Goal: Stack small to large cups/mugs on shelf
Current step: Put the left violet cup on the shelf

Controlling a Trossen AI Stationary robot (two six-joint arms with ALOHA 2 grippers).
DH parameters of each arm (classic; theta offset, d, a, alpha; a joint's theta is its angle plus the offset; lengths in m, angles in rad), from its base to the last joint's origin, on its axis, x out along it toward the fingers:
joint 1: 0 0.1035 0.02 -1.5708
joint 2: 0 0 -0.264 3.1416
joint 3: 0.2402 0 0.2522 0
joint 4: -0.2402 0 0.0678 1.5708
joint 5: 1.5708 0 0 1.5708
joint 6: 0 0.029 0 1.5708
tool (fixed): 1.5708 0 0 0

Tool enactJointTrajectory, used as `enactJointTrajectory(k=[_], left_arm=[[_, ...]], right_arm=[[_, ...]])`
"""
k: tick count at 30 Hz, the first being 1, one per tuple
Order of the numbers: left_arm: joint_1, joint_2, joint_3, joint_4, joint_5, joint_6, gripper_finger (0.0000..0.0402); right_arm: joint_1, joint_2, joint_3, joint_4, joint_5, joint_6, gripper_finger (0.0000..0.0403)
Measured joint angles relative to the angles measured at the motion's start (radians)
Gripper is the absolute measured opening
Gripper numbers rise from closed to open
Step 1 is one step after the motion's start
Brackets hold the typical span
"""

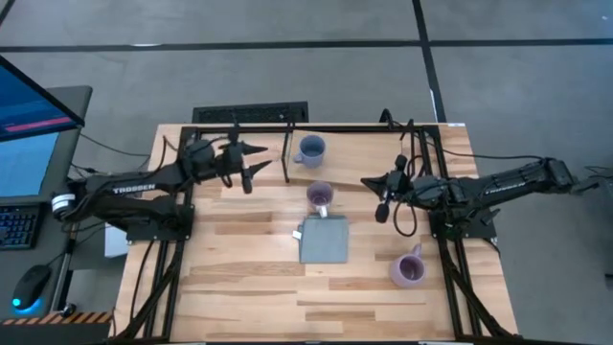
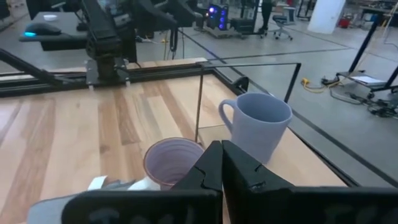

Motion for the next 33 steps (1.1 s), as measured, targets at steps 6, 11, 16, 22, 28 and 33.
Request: enactJointTrajectory(k=[6, 11, 16, 22, 28, 33], left_arm=[[0.012, -0.109, -0.116, 0.03, -0.094, -0.009, 0.0174], [0.036, -0.19, -0.175, 0.008, -0.096, -0.009, 0.0174], [0.055, -0.278, -0.257, 0.012, -0.085, -0.017, 0.0174], [0.055, -0.405, -0.351, 0.009, -0.061, -0.013, 0.0174], [0.055, -0.487, -0.405, 0.017, -0.06, -0.041, 0.0174], [0.054, -0.496, -0.407, -0.028, -0.06, -0.042, 0.0174]], right_arm=[[0.032, 0.0, 0.014, -0.037, 0.125, 0.003, 0.0016], [0.099, 0.0, 0.101, -0.141, 0.245, 0.021, 0.001], [0.17, 0.0, 0.116, -0.121, 0.332, 0.036, 0.0016], [0.215, 0.065, 0.103, -0.054, 0.455, 0.128, 0.0016], [0.216, 0.213, 0.103, 0.152, 0.457, 0.177, 0.0012], [0.216, 0.34, 0.103, 0.334, 0.456, 0.171, 0.002]])
